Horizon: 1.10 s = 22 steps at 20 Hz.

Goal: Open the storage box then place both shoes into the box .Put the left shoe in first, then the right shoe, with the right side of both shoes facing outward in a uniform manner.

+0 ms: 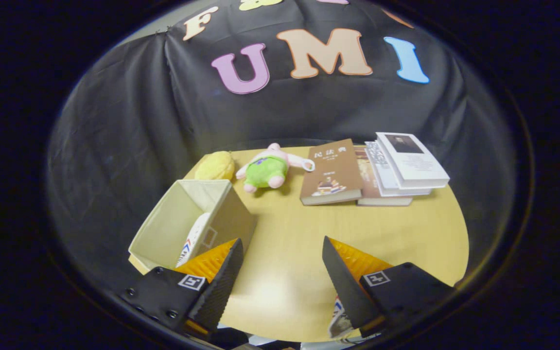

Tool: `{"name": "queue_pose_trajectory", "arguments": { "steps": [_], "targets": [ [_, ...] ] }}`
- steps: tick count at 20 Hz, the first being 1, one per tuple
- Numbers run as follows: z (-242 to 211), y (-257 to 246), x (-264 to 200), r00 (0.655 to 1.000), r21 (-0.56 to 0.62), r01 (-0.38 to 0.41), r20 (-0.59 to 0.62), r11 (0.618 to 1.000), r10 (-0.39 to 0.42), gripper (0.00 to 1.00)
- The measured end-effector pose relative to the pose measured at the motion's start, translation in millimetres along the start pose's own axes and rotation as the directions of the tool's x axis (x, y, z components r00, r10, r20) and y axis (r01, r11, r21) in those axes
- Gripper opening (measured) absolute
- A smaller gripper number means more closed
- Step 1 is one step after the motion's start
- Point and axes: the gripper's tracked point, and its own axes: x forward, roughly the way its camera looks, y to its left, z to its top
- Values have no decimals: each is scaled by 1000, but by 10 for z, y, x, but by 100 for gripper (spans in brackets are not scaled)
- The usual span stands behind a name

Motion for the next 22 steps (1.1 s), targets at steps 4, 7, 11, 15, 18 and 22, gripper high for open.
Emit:
{"name": "queue_pose_trajectory", "arguments": {
  "steps": [4, 7, 11, 15, 18, 22],
  "targets": [
    [-170, -488, -61, 998, 6, 67, -18, 998, -67, 100],
    [-347, -801, -82, 994, 10, 103, -45, 995, -103, 100],
    [-632, -1123, -67, 986, 5, 131, -101, 991, -130, 100],
    [-905, -1307, 6, 979, -36, 134, -152, 990, -138, 100],
    [-1105, -1371, 67, 973, -47, 114, -197, 992, -122, 100],
    [-1406, -1492, 137, 954, -74, 92, -279, 993, -109, 98]
  ]
}}
